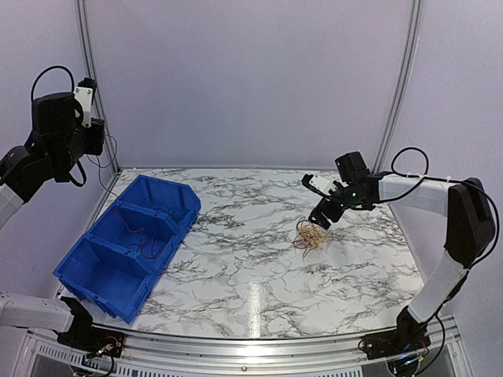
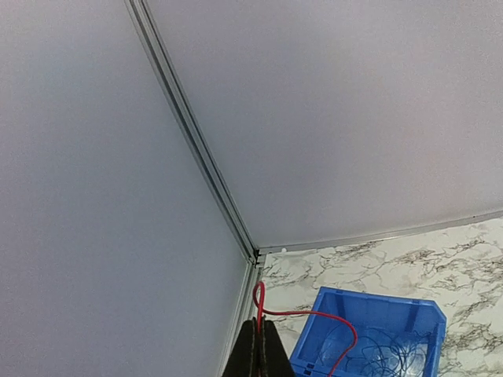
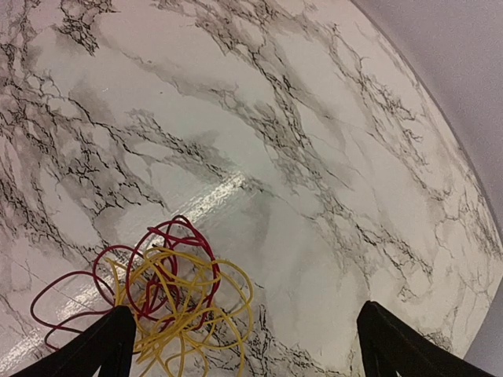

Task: Untangle the cables

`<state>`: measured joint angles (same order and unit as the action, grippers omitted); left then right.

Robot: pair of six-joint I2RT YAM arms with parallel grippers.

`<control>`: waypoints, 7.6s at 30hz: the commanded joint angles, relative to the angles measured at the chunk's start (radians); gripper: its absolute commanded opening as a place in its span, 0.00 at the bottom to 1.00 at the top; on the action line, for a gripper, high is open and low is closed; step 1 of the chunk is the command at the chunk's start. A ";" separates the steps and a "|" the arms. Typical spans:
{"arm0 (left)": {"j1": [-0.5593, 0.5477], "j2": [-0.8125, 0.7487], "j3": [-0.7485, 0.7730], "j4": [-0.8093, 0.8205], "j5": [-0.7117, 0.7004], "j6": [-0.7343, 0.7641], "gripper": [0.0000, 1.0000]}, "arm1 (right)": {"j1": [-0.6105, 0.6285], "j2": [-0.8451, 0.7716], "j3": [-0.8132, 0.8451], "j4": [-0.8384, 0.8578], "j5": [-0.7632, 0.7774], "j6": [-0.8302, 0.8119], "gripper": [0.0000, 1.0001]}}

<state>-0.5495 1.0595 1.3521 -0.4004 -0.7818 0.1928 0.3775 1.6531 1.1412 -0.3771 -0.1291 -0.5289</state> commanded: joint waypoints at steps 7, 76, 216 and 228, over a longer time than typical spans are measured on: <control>0.022 -0.105 -0.213 -0.030 0.112 -0.151 0.00 | -0.005 0.027 0.005 0.000 -0.017 -0.016 0.99; -0.235 0.242 -0.217 0.210 0.162 -0.085 0.99 | -0.118 -0.024 0.062 -0.124 -0.200 0.016 0.73; -0.438 0.069 -0.511 0.576 0.538 -0.706 0.00 | 0.091 0.059 0.150 -0.247 -0.228 -0.074 0.42; -0.474 0.255 -0.424 0.615 0.726 -0.628 0.00 | 0.162 -0.022 0.291 -0.264 -0.688 -0.003 0.62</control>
<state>-1.0000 1.2812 0.8589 0.1524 -0.1493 -0.4835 0.4927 1.6009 1.3666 -0.6243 -0.6514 -0.5747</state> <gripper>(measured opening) 0.010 0.622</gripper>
